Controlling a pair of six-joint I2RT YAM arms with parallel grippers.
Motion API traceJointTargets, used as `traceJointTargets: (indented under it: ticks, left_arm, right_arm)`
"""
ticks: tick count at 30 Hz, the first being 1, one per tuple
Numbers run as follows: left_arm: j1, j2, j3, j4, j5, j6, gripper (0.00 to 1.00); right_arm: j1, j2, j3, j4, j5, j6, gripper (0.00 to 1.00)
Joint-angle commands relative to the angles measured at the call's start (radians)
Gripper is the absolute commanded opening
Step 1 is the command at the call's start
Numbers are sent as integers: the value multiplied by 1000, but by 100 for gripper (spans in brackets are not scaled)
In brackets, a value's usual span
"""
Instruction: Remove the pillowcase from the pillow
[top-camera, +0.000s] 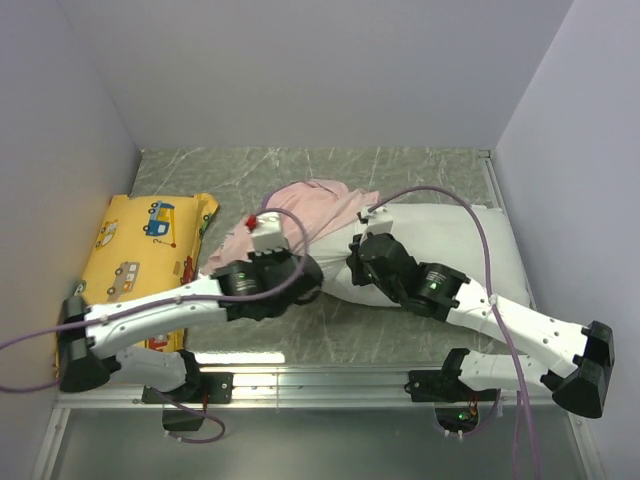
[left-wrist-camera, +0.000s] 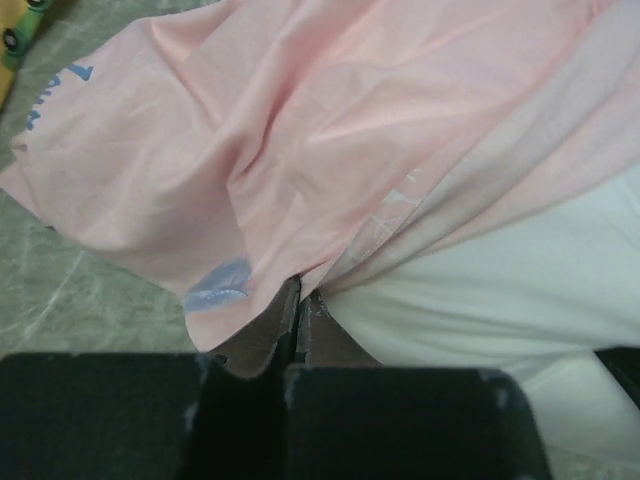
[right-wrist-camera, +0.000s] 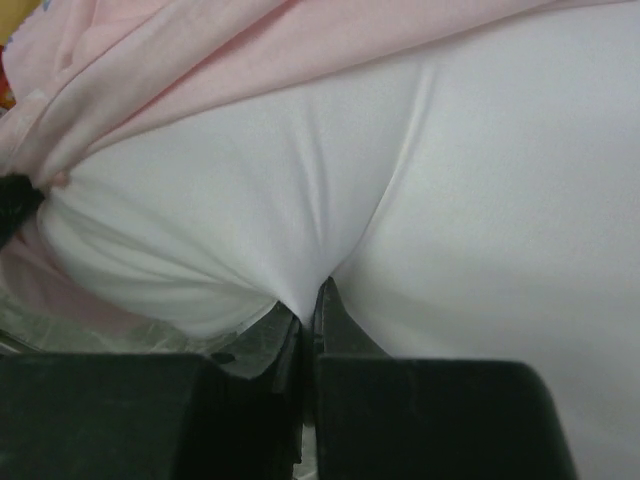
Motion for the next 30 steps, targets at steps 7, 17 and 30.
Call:
traceJointTargets:
  ticks: [7,17,30]
  left_arm:
    - [498,-403,-401,485,379,306,1]
    - [678,-190,-401,712,596,364,1]
    - [906,182,-255,838,797,401,0]
  right_arm:
    - [-64,-175,55,-81,85,32,0]
    - [-82,-298,113,-49,-268,-77,0]
    - [-82,-407,331,-140,-408,-74,0]
